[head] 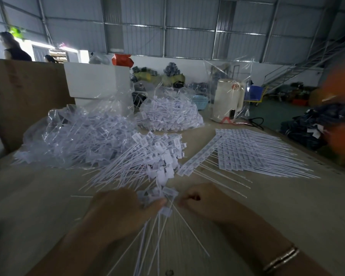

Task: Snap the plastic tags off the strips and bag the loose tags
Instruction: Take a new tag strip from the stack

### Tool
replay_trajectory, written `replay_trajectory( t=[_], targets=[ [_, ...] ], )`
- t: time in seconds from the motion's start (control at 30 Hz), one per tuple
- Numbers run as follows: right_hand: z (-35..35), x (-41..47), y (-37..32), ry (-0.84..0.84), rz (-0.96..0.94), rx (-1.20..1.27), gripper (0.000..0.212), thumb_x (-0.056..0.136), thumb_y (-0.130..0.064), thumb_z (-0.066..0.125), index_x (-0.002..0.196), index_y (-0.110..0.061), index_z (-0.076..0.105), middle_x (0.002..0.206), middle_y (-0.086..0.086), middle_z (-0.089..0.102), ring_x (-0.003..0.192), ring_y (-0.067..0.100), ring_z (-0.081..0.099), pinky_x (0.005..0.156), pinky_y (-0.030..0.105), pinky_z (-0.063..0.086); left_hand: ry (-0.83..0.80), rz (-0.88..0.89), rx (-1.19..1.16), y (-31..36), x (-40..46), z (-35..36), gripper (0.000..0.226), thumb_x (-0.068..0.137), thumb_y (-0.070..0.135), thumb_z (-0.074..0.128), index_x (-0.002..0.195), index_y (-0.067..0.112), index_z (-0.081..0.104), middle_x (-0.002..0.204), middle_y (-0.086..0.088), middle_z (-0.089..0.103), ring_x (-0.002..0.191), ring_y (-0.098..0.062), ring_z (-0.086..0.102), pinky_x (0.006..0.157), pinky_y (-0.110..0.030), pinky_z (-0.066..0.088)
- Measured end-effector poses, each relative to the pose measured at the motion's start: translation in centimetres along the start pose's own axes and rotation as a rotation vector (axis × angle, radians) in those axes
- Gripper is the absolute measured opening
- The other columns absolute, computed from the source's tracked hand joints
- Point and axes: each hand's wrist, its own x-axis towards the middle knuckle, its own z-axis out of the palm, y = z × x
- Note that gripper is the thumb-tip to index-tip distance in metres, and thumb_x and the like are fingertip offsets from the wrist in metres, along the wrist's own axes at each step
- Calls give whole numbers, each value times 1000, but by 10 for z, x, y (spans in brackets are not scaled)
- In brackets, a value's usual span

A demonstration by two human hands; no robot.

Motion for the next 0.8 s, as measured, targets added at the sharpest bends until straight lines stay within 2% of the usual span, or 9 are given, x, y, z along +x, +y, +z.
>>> replay_trajectory(
  t=[0.1, 0.2, 0.3, 0.43, 0.5, 0.57, 0.67, 0.77, 0.8],
  targets=[
    [5, 3, -12, -112, -62, 125, 35, 82, -4, 48, 97, -23, 73, 70, -33, 61, 70, -13, 55, 65, 3, 38, -50, 55, 67, 9, 0, 10, 86, 52, 98, 14, 67, 22, 50, 68, 3, 57, 68, -9, 56, 62, -25, 37],
    [9, 2, -20, -195, -114, 202, 47, 73, 6, 42, 94, -21, 74, 64, -34, 60, 65, -10, 54, 65, 8, 38, -61, 72, 64, 10, 1, 17, 77, 58, 91, 32, 102, 33, 57, 102, 10, 65, 93, -9, 62, 67, -23, 40],
    [9, 0, -21, -250, -122, 258, 49, 73, 9, 39, 100, -15, 73, 64, -34, 59, 66, -14, 53, 65, 3, 35, -57, 57, 75, 10, 1, 17, 72, 65, 81, 37, 112, 30, 55, 111, 8, 64, 101, -11, 61, 74, -24, 42],
    [10, 1, -16, -156, -69, 246, 49, 79, 6, 42, 98, -27, 74, 69, -19, 61, 68, 3, 53, 67, 18, 40, -66, 80, 111, 11, 2, 20, 60, 84, 66, 35, 125, 26, 49, 129, 4, 56, 116, -18, 54, 91, -29, 43],
    [11, 3, -14, -21, -61, 275, 51, 79, 9, 43, 88, -31, 73, 68, -20, 62, 64, -4, 52, 62, 14, 39, -83, 77, 99, 11, 3, 22, 57, 89, 61, 35, 134, 25, 39, 137, 2, 48, 124, -19, 48, 99, -30, 39],
    [9, 5, -11, 99, -10, 344, 52, 81, 11, 42, 81, -33, 71, 67, -18, 62, 60, -6, 52, 56, 10, 37, -122, 44, 47, 10, 3, 21, 54, 92, 55, 38, 135, 22, 34, 137, 0, 48, 124, -22, 48, 100, -33, 38],
    [4, 8, -2, 230, 95, 417, 49, 83, 10, 41, 79, -28, 73, 64, -15, 63, 56, -2, 52, 52, 11, 38, -173, 64, -76, 3, 4, 10, 42, 95, 45, 39, 129, 21, 34, 125, -3, 56, 112, -24, 56, 92, -35, 44],
    [4, 11, 8, 351, 200, 560, 45, 89, 3, 40, 77, -25, 73, 64, -8, 62, 55, 5, 51, 52, 15, 39, -131, 198, -346, -7, 6, -5, 3, 98, 26, 36, 101, 25, 36, 90, 3, 55, 86, -18, 59, 69, -29, 42],
    [4, 11, 10, 368, 224, 611, 43, 91, 1, 40, 78, -24, 73, 63, -5, 59, 52, 6, 47, 49, 16, 37, -61, 247, -415, -9, 10, -9, 7, 99, 24, 36, 93, 25, 35, 77, 6, 50, 72, -12, 56, 61, -27, 37]
  ],
)
